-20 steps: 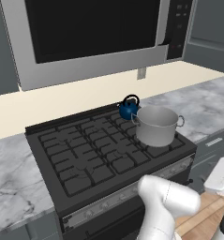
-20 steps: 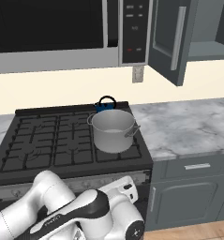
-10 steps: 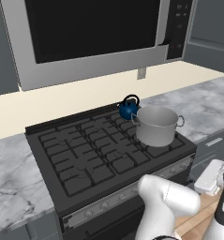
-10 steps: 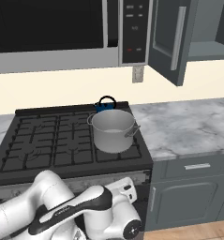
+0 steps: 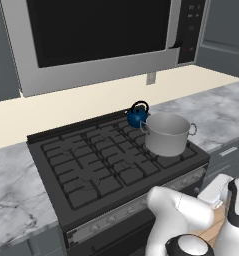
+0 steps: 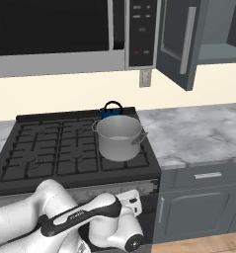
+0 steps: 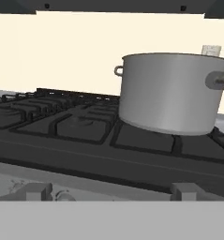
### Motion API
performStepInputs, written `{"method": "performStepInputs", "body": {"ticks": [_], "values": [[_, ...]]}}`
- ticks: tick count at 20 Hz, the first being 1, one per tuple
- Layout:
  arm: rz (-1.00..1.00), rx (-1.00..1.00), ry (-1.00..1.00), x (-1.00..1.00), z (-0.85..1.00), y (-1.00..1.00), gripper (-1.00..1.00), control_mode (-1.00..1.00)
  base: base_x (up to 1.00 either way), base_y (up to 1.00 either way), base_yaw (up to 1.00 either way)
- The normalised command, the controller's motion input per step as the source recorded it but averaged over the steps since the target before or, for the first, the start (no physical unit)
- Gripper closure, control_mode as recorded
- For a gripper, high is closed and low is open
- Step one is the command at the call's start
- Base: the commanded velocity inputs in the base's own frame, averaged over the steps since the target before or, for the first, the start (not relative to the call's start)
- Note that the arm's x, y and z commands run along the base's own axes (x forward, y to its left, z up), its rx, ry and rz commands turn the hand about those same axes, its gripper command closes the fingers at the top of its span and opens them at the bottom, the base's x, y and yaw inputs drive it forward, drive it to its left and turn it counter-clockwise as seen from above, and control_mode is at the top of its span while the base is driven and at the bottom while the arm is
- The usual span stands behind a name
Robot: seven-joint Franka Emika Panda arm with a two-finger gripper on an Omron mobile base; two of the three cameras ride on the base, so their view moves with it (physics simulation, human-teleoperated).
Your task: Pick the kettle from the cabinet and place it on a stove burner. Then pick the pot from the counter and place it on another stove burner. Finally, turn both burners on.
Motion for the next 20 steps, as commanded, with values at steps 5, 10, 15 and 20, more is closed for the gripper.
{"method": "performStepInputs", "body": {"ticks": [5,10,15,20], "values": [[-0.03,0.08,-0.01,0.20,-0.32,-0.12,-1.00,-1.00,0.00,0.00,0.00],[-0.02,0.07,-0.04,0.16,-0.31,-0.22,-1.00,-1.00,0.00,0.00,0.00],[0.00,0.06,-0.01,0.16,-0.20,-0.20,-1.00,-1.00,0.00,0.00,0.00],[0.00,0.03,0.00,0.31,-0.09,0.00,-1.00,-1.00,0.00,0.00,0.00]]}}
